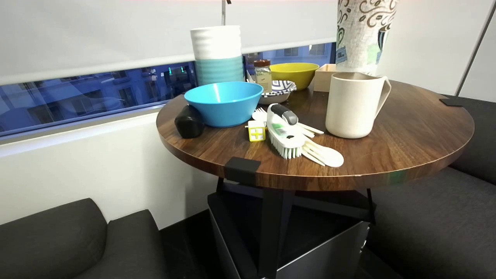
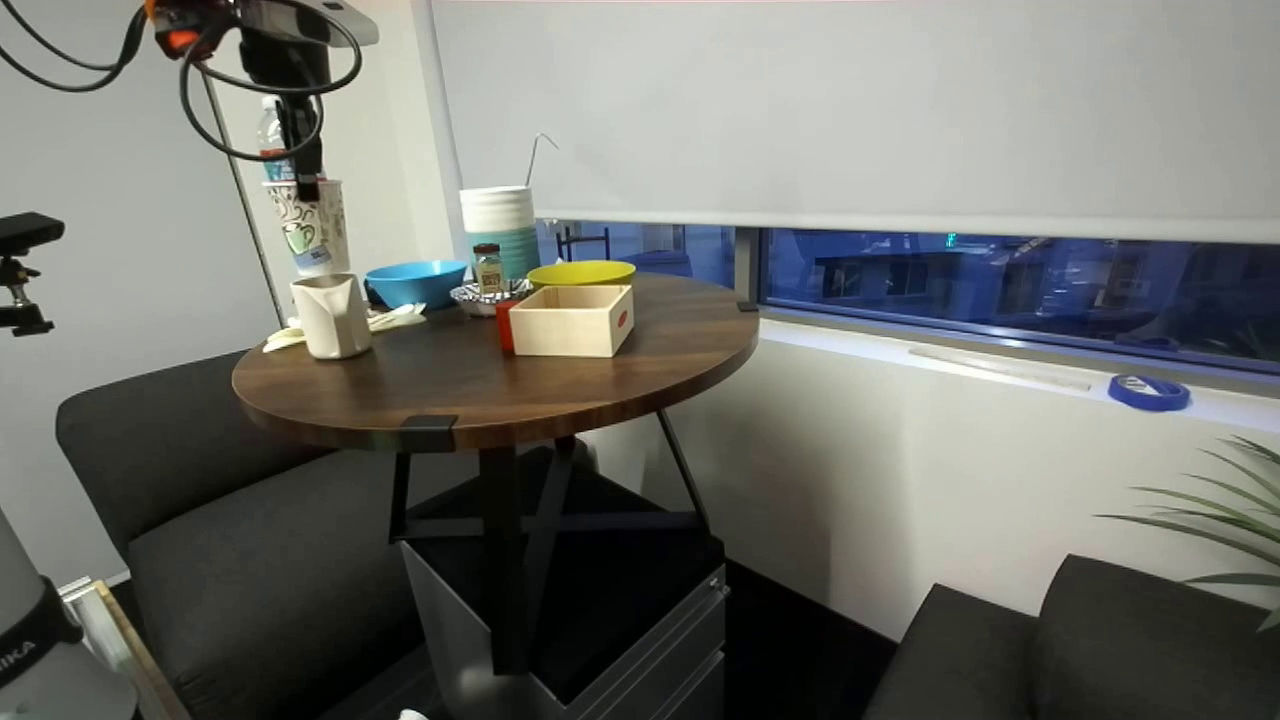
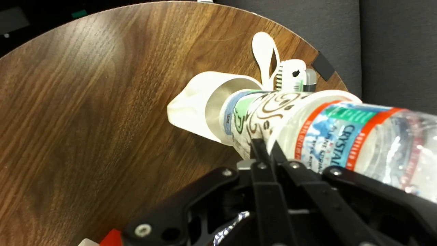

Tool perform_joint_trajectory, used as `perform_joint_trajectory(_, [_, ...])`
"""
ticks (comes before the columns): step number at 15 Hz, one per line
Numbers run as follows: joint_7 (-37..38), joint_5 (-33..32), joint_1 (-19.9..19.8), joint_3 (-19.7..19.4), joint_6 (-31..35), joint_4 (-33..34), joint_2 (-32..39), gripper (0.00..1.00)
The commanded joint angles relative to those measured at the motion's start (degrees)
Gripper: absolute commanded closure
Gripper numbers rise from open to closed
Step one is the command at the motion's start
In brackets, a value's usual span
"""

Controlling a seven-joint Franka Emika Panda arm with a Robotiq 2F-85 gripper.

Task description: Pick up the water bottle from the table and put it in the paper cup, pick up the paper cup and put it in the white mug

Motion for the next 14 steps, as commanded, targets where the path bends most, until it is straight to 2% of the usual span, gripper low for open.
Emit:
perform_joint_trajectory(1, [-0.82, 1.23, 0.34, -0.34, -1.17, 0.24, -0.56, 0.99])
perform_joint_trajectory(14, [-0.53, 1.57, 0.28, -0.09, -0.04, -1.14, 1.52, 0.99])
